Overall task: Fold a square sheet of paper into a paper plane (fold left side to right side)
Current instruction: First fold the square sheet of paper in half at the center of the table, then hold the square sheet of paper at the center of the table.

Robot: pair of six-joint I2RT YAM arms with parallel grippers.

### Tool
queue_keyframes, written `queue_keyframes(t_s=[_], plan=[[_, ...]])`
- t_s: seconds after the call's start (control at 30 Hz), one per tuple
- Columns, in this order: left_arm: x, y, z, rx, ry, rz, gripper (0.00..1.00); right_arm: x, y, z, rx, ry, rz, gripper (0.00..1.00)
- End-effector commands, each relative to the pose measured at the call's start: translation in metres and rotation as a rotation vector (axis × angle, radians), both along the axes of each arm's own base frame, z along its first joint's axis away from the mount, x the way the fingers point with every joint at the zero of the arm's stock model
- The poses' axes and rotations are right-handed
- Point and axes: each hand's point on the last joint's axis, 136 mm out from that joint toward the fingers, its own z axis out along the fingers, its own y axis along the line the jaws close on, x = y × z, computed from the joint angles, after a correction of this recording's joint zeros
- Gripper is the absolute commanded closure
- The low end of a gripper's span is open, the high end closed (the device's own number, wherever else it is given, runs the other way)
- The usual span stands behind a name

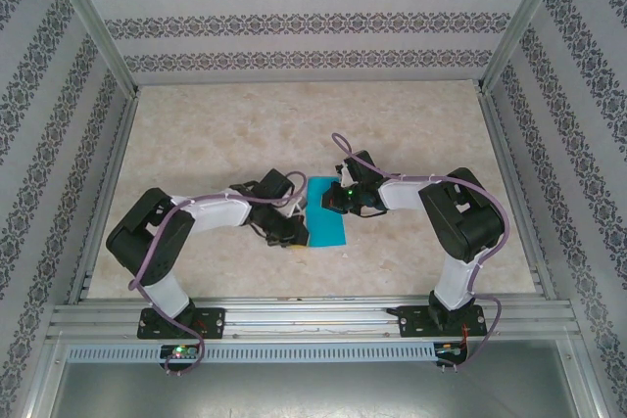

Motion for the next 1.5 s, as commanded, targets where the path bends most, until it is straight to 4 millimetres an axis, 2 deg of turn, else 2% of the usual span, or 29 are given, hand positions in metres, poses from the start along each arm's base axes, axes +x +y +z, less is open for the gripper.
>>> queue_keyframes(t_s=[0.0, 0.13, 0.33, 0.47, 0.6, 0.77, 0.87, 0.97, 1.1, 1.3, 1.47], plan=[[0.035, -0.004, 0.024, -0.032, -0.075, 0.032, 0.91, -0.014, -0.027, -0.034, -0.134, 0.074, -0.037, 1.0], [0.062, -0.017, 0.019, -0.035, -0.097, 0.017, 0.92, -0.014, -0.026, -0.034, -0.132, 0.073, -0.035, 1.0], [0.075, -0.029, -0.004, -0.037, -0.068, 0.01, 0.93, -0.013, -0.024, -0.032, -0.128, 0.07, -0.033, 1.0], [0.074, -0.028, -0.019, -0.012, -0.048, 0.016, 0.92, -0.012, -0.021, -0.029, -0.118, 0.065, -0.029, 1.0], [0.065, -0.02, -0.035, 0.043, -0.012, 0.022, 0.93, -0.007, -0.016, -0.018, -0.092, 0.045, -0.024, 1.0], [0.055, -0.012, -0.047, 0.078, 0.022, 0.04, 0.94, 0.006, -0.006, 0.015, -0.029, -0.011, -0.024, 1.0], [0.053, -0.011, -0.049, 0.082, 0.029, 0.048, 0.95, 0.007, -0.008, 0.034, -0.021, -0.045, -0.032, 1.0], [0.054, -0.013, -0.048, 0.081, 0.025, 0.05, 0.95, -0.002, -0.014, 0.047, -0.022, -0.057, -0.034, 1.0], [0.055, -0.013, -0.047, 0.081, 0.02, 0.052, 0.95, -0.029, -0.02, 0.053, -0.021, -0.044, -0.029, 1.0], [0.056, -0.014, -0.044, 0.077, 0.012, 0.053, 0.95, -0.071, -0.018, 0.029, -0.047, 0.038, 0.005, 1.0], [0.057, -0.015, -0.042, 0.069, 0.013, 0.058, 0.95, -0.08, -0.017, 0.008, -0.094, 0.084, 0.028, 1.0]])
